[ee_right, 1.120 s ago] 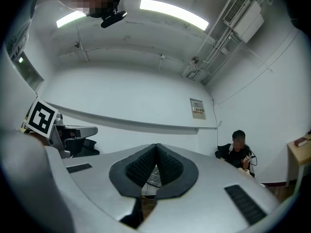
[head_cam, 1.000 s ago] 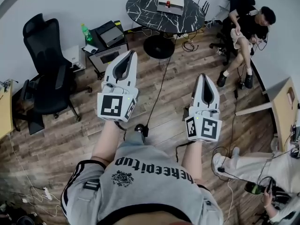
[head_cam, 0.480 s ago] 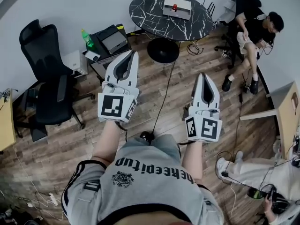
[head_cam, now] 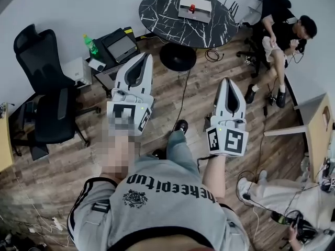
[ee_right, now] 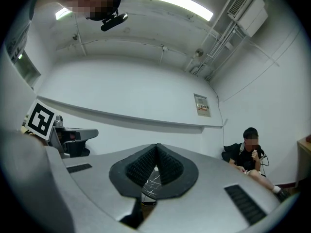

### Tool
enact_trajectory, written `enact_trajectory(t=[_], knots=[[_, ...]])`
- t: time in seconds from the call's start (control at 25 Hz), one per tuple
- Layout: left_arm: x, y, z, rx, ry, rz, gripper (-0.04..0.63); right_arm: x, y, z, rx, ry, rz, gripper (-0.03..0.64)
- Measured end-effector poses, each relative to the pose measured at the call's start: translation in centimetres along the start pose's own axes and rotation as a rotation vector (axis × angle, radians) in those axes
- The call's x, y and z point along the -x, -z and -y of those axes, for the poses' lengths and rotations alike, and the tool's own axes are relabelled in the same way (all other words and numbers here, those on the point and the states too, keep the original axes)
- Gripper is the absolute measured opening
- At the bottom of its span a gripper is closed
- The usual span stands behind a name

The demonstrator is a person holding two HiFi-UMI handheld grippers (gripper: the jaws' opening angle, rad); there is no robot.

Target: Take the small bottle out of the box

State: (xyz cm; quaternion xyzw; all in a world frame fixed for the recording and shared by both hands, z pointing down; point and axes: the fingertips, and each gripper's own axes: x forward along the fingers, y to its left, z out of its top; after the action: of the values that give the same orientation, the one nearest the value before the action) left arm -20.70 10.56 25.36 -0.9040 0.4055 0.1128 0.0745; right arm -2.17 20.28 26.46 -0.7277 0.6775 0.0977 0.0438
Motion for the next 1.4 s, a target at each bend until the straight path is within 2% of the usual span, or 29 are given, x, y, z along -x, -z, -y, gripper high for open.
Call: enact_trajectory(t=[0.36, 0.8, 1.2, 1.4], knots=[[-7.9, 0.8, -1.4, -0.029, -0.041, 0.010, 0.003, -8.5, 0.7, 3.9, -0.011, -0.057, 0.024, 0.000], [-18.9, 2.2, -0.9, -0.045, -0.108, 0.020, 0.004, -18.2, 1.6, 11.4, -0.019, -0.109, 0.046, 0.000], [-26.6, 4.7, 1.3, -0.013, -0.148, 0.009, 0.003, -23.3, 3.9, 18.7, -0.034, -0.126, 0.044, -0.001], [-28.0, 6.1, 2.0, -0.009, -0.140, -0.024, 0.005, -24.9, 5.3, 19.8, -0.052, -0.148, 0.030, -0.001]])
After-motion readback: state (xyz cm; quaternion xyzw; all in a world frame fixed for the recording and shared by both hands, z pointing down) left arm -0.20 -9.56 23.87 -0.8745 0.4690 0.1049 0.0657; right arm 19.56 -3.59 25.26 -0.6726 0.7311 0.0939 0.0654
